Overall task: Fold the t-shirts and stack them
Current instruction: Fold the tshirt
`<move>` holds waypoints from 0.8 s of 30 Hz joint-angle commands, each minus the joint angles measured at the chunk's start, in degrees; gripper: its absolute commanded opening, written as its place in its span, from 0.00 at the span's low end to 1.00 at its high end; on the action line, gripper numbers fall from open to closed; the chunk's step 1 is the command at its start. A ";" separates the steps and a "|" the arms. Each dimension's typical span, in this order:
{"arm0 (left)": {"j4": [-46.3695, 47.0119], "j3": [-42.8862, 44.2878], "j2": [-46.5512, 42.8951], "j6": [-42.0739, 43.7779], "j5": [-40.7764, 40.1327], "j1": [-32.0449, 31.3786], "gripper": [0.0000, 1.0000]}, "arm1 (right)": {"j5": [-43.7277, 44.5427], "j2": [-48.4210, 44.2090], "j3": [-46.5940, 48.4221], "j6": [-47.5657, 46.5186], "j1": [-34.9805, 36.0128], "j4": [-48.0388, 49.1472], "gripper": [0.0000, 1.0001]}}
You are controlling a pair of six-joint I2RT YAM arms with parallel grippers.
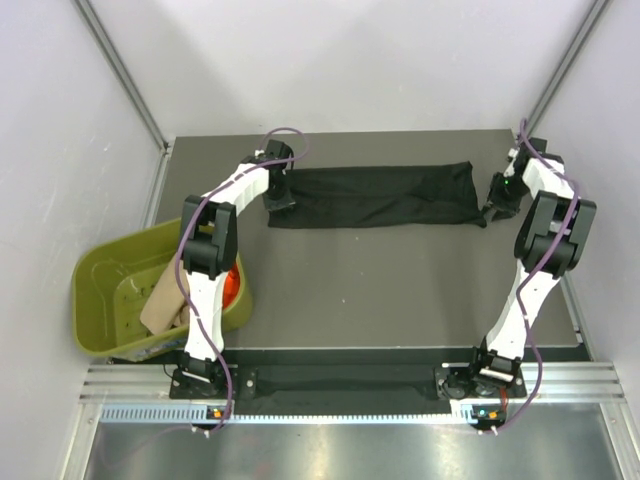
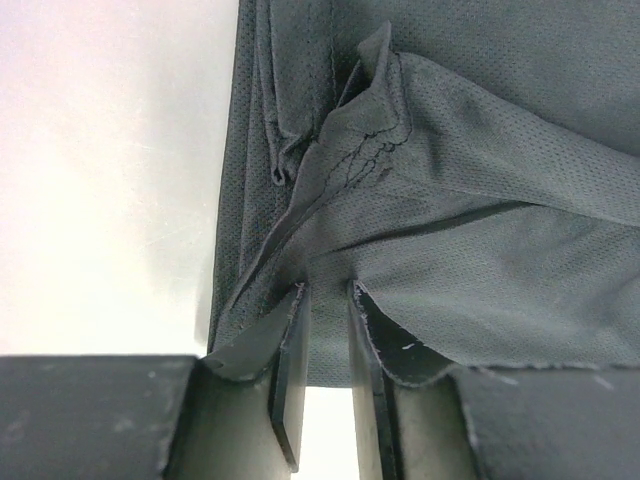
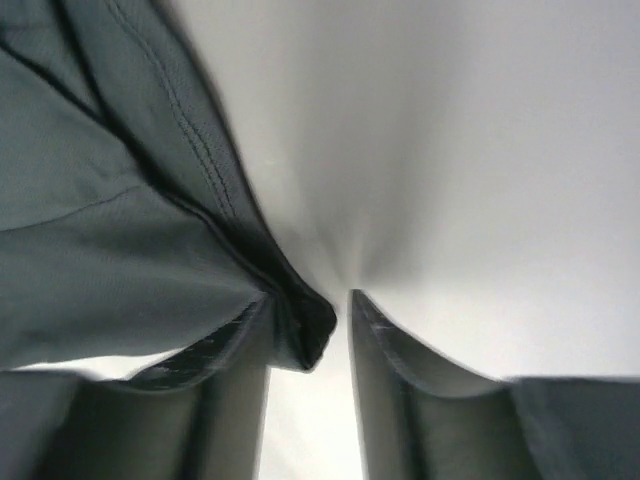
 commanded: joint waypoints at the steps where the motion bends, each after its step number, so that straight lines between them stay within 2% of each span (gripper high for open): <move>1: -0.15 -1.09 -3.24 0.76 0.07 0.19 0.27 | 4.47 0.64 8.35 0.94 0.19 -1.70 0.40; 6: -1.03 -0.30 -5.87 1.64 -0.90 0.19 0.31 | 5.45 1.88 15.66 3.05 0.80 -5.23 0.51; 10: -1.29 0.14 -7.46 1.46 1.20 0.10 0.31 | 4.57 -0.31 15.15 3.23 2.47 -6.99 0.54; 13: -1.29 0.14 -7.99 1.02 2.70 -0.16 0.31 | 3.61 -3.65 9.98 5.15 2.91 -6.38 0.57; 17: -1.03 0.14 -8.25 0.93 3.84 -0.95 0.31 | -1.14 -8.83 -0.38 14.00 2.82 -1.29 0.58; 20: -1.03 0.14 -8.60 0.93 4.55 -1.74 0.31 | -3.50 -16.73 -14.07 21.49 2.82 11.07 0.68; 24: -1.11 -0.56 -9.48 1.02 4.99 -2.71 0.31 | -5.18 -18.25 -19.29 26.95 2.74 14.45 0.70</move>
